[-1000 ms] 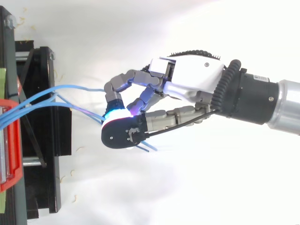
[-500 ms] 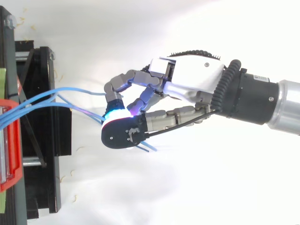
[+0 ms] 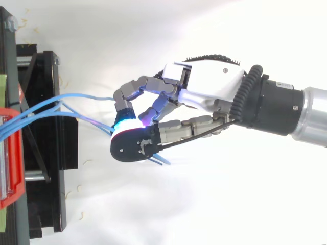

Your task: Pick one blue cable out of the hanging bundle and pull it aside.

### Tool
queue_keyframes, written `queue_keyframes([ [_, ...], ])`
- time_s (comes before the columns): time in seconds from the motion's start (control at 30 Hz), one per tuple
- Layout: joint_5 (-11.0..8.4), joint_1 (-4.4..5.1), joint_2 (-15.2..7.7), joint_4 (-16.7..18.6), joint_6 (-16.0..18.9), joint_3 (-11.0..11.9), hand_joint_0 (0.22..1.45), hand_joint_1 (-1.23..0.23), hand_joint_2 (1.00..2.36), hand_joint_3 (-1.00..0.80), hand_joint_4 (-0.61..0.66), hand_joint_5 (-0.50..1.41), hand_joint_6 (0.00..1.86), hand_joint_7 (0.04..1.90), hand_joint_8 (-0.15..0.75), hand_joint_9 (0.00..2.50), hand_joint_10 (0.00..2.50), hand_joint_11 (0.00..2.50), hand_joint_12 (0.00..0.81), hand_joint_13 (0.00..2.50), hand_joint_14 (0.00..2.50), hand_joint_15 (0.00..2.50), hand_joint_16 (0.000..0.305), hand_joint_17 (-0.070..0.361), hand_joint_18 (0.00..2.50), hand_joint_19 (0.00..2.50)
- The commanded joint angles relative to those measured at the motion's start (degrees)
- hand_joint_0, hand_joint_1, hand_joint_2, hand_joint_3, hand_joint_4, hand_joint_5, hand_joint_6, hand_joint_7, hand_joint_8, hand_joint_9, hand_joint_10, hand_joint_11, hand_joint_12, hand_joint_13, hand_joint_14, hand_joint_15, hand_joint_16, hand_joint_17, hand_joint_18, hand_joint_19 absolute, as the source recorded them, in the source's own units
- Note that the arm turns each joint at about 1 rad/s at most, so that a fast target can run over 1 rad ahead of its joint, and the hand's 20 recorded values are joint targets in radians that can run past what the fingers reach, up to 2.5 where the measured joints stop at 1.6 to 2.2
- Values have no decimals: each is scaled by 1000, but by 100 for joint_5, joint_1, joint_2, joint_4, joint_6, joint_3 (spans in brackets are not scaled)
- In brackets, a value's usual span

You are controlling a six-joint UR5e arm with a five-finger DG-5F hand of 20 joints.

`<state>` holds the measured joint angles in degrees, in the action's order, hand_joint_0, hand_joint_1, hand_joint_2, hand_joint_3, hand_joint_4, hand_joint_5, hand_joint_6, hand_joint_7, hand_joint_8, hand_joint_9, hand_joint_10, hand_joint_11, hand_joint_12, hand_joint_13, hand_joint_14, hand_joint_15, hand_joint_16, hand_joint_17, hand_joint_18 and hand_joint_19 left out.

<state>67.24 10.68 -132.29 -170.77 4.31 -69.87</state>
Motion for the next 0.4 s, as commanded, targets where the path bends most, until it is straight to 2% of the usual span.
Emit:
queue_keyframes([
  [0.0,0,5,-7,0,0,0,608,-632,1004,154,198,-142,902,1543,384,995,15,779,476,812,17,538,67,150,615,504],
  [0.37,0,5,-7,0,0,0,608,-631,1004,151,197,-143,904,1538,387,995,15,775,478,810,17,535,67,150,617,504],
])
